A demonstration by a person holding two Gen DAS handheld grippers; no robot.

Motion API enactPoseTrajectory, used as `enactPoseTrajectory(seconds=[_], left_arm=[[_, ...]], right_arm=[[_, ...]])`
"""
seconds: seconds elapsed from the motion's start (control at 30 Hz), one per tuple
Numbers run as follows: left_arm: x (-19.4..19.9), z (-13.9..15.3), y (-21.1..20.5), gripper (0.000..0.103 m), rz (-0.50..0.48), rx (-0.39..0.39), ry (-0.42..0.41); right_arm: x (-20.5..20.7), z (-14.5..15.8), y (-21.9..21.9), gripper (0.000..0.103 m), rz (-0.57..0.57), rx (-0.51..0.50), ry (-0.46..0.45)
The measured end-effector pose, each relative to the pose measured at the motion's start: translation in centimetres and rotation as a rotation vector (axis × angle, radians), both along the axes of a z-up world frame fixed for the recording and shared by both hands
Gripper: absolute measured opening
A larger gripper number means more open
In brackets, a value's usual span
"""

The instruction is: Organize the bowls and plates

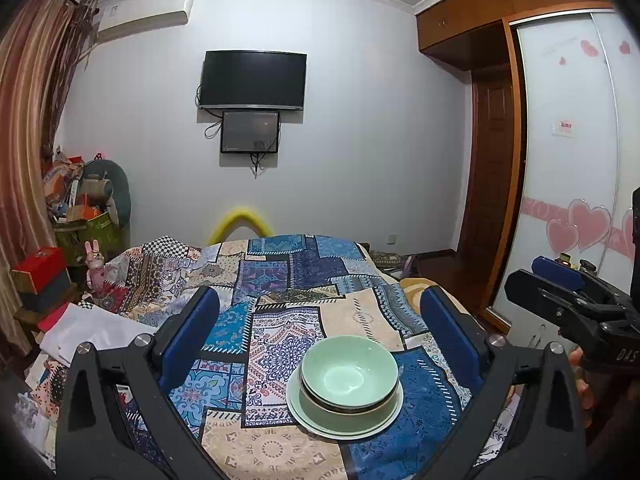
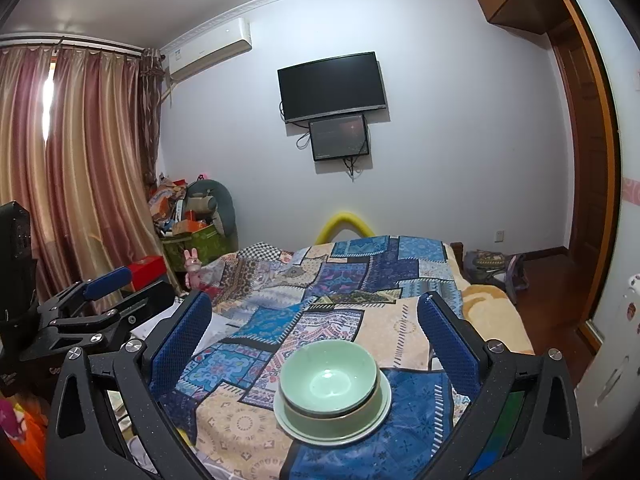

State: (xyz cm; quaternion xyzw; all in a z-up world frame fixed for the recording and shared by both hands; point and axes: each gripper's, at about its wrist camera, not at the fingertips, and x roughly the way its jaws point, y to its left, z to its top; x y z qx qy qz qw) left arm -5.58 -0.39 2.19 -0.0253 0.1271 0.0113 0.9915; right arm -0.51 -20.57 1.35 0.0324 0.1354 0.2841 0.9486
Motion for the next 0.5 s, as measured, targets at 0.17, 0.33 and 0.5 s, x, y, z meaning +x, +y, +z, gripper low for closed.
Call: enactPoseTrajectory(seconds=[0.17, 0.33, 0.5], left_arm=[[0.04, -0.11, -0.03, 0.102, -0.011, -0.004, 0.003], [-0.03, -0.13, -0.10, 0.102, -0.011, -0.002, 0.001], [-0.06, -0.14, -0.08, 0.102, -0.009, -0.002, 0.001]], right_arm=[[0.00, 0.04, -0.15, 0.103, -0.003, 0.002, 0.000], [-0.11, 0.15, -0.21, 0.103, -0.002, 0.004, 0.001], [0.04, 0.11, -0.23, 0.103, -0.001, 0.005, 0.006]])
